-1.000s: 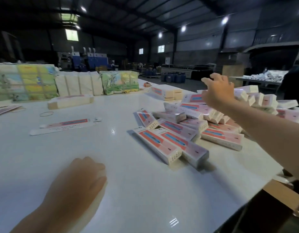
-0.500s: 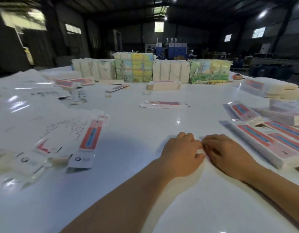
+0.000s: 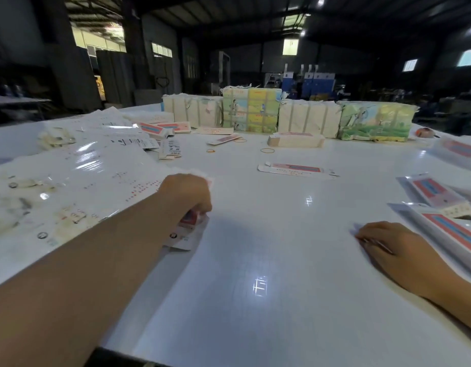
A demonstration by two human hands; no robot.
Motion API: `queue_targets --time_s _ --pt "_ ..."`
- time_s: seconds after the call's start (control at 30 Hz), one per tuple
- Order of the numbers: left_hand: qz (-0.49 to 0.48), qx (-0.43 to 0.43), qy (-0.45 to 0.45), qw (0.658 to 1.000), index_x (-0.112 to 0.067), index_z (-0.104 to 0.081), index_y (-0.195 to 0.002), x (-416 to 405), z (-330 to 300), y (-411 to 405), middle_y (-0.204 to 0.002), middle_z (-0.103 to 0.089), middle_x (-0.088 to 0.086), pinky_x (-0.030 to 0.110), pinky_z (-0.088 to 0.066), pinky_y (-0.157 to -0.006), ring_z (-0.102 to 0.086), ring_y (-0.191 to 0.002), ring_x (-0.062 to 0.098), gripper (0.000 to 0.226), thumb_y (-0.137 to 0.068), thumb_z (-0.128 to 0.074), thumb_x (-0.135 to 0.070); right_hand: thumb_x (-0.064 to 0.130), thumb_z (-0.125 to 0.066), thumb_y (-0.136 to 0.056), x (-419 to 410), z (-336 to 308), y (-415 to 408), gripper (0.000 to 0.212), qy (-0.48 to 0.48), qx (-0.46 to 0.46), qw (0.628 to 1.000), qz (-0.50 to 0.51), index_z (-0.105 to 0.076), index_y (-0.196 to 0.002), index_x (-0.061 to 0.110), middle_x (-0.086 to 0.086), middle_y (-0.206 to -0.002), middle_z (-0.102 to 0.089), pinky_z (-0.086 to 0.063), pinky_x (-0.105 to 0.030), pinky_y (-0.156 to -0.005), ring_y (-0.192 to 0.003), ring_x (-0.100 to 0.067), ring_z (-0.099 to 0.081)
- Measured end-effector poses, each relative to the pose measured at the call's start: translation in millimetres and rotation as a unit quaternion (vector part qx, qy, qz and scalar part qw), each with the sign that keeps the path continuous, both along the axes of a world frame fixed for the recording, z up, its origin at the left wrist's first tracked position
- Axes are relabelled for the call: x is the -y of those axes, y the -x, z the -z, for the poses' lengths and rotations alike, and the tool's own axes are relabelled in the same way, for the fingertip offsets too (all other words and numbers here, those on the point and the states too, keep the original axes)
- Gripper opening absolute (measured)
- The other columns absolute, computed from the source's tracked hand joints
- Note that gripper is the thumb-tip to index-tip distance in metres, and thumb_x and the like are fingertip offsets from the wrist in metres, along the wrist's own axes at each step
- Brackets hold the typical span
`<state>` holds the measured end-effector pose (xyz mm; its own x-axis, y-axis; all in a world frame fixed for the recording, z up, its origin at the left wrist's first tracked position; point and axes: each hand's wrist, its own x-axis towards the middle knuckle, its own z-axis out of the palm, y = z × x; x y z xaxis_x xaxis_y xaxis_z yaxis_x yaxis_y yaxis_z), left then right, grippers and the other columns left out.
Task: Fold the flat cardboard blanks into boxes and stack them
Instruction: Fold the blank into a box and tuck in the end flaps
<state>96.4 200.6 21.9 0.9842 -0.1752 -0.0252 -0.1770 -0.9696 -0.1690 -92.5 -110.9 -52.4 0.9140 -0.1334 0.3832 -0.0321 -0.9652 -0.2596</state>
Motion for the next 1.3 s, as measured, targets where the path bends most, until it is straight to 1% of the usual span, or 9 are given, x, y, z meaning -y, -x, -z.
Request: queue_targets --time_s 0.37,0.6,0.73,0.83,0.93,1.07,1.13,1.23,1.3 --pt "-0.004 -0.08 0.058 0.995 -0.006 -0.055 -0.093 -13 -9 -8 -0.081 -0.054 0.007 0.024 -0.04 -0.049 -0.055 -0.068 0.021 0.016 -0.09 -0.054 -0.022 0.007 -0.061 -0.088 3 1 0 0.018 -0.01 0.0 1.0 -0.007 -0.073 -0.097 0.016 0.002 -0.11 -0.067 -0.036 -0.024 -0.085 -0.105 -0.021 -0.059" --pt "0.026 0.072 0.089 0.993 -0.01 -0.053 -0.115 4 -20 2 -0.08 -0.048 0.004 0.03 -0.042 -0.063 -0.051 -0.077 0.022 0.027 -0.088 -0.049 -0.013 0.014 -0.058 -0.091 0 -1 0 0.017 -0.004 0.007 1.0 -0.014 -0.072 -0.1 0.014 -0.001 -0.107 -0.068 -0.038 -0.023 -0.083 -0.101 -0.022 -0.058" --pt "0.217 0.071 0.212 0.95 -0.071 0.002 -0.119 81 -13 60 -0.109 -0.049 0.008 0.047 -0.046 -0.08 -0.053 -0.085 0.029 0.083 -0.088 -0.029 -0.001 0.015 -0.056 -0.091 -2 -4 1 0.02 -0.015 0.001 1.0 -0.014 -0.071 -0.104 0.014 -0.004 -0.111 -0.066 -0.039 -0.023 -0.086 -0.103 -0.023 -0.055" --pt "0.319 0.101 0.183 0.924 -0.065 0.014 -0.127 127 24 102 -0.143 -0.032 0.01 0.047 -0.037 -0.092 -0.044 -0.116 0.033 0.076 -0.093 -0.029 -0.013 0.016 -0.055 -0.09 -2 -7 3 0.022 -0.026 -0.008 1.0 -0.014 -0.07 -0.106 0.014 -0.004 -0.113 -0.064 -0.04 -0.026 -0.089 -0.104 -0.023 -0.054" --pt "0.368 0.208 0.118 0.899 -0.046 0.008 -0.142 146 63 121 -0.134 -0.04 0.007 0.034 -0.033 -0.08 -0.041 -0.111 0.025 0.056 -0.096 -0.023 -0.049 0.012 -0.053 -0.087 -4 -10 6 0.014 -0.049 0.002 0.999 -0.007 -0.066 -0.091 0.006 -0.004 -0.097 -0.066 -0.045 -0.033 -0.078 -0.089 -0.023 -0.056" --pt "0.394 0.279 0.173 0.858 -0.026 -0.045 -0.139 145 68 114 -0.1 -0.061 0.015 0.037 -0.04 -0.065 -0.055 -0.085 0.033 0.064 -0.088 -0.021 -0.057 0.006 -0.053 -0.085 -4 -12 6 0.012 -0.111 0.005 0.994 0.018 -0.064 -0.088 0.003 -0.006 -0.092 -0.067 -0.045 -0.034 -0.074 -0.083 -0.022 -0.058" --pt "0.399 0.286 0.177 0.853 -0.021 -0.051 -0.135 144 68 110 -0.097 -0.062 0.019 0.039 -0.043 -0.063 -0.056 -0.082 0.036 0.066 -0.087 -0.023 -0.056 0.002 -0.048 -0.085 -3 -19 6 0.022 -0.286 0.045 0.956 0.047 -0.067 -0.08 0.012 -0.004 -0.085 -0.068 -0.045 -0.031 -0.068 -0.076 -0.018 -0.058" --pt "0.401 0.258 0.162 0.864 -0.021 -0.048 -0.137 146 66 109 -0.108 -0.06 0.021 0.042 -0.045 -0.069 -0.056 -0.091 0.037 0.065 -0.088 -0.028 -0.058 0.001 -0.036 -0.087 1 -33 7 0.043 -0.681 0.154 0.716 0.0 -0.07 -0.063 0.011 -0.009 -0.071 -0.068 -0.049 -0.028 -0.052 -0.06 -0.022 -0.058" --pt "0.41 0.263 0.173 0.856 -0.02 -0.048 -0.137 145 63 110 -0.109 -0.06 0.02 0.042 -0.044 -0.07 -0.056 -0.091 0.037 0.064 -0.088 -0.03 -0.058 0.012 -0.041 -0.093 3 -36 8 0.039 -0.758 0.158 0.633 -0.019 -0.068 -0.065 0.009 -0.007 -0.064 -0.066 -0.05 -0.024 -0.045 -0.051 -0.021 -0.058"
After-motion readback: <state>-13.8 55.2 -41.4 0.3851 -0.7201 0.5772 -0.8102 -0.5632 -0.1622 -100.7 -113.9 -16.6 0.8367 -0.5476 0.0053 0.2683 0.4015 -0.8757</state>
